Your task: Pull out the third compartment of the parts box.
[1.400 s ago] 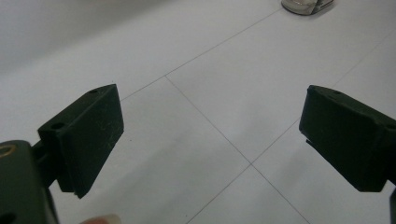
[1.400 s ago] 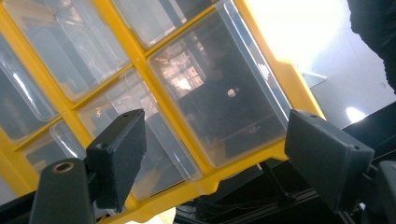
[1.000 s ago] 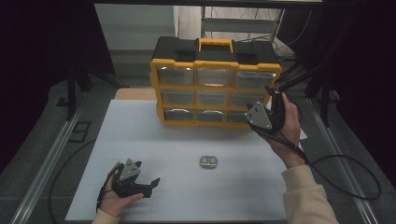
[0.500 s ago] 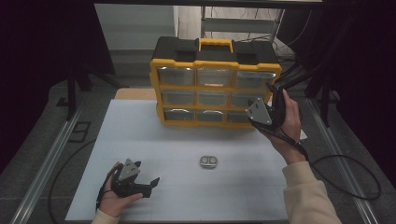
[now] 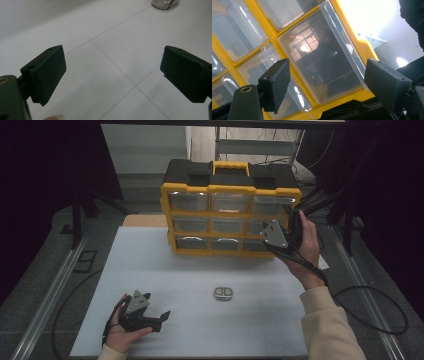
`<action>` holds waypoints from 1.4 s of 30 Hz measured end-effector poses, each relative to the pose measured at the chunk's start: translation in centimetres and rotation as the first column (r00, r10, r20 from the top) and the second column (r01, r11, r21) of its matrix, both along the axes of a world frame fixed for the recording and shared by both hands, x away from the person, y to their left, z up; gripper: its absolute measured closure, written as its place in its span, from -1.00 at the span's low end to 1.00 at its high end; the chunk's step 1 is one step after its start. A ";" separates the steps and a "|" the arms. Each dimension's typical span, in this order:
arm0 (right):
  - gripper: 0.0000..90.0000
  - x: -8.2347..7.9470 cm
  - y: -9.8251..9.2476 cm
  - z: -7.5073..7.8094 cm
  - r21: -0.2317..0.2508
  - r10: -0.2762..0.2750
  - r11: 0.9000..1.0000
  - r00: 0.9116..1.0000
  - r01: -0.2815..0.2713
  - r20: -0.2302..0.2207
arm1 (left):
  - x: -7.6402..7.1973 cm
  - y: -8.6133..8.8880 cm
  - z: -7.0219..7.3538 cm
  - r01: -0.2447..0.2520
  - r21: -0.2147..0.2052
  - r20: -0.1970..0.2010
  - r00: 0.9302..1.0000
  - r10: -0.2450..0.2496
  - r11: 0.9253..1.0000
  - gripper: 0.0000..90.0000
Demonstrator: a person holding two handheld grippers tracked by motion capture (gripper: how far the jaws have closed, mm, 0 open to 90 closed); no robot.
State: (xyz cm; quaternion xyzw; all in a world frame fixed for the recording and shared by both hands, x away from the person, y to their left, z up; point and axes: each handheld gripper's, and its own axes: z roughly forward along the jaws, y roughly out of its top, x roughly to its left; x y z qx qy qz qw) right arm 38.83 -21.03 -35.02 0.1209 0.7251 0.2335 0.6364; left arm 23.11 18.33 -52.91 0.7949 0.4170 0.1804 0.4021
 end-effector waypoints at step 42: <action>-0.39 2.1 -0.4 1.4 -0.020 -0.032 0.999 0.999 0.033 0.036 | 0.0 -0.1 -0.3 0.015 0.003 -0.017 1.000 -0.015 1.000 -0.84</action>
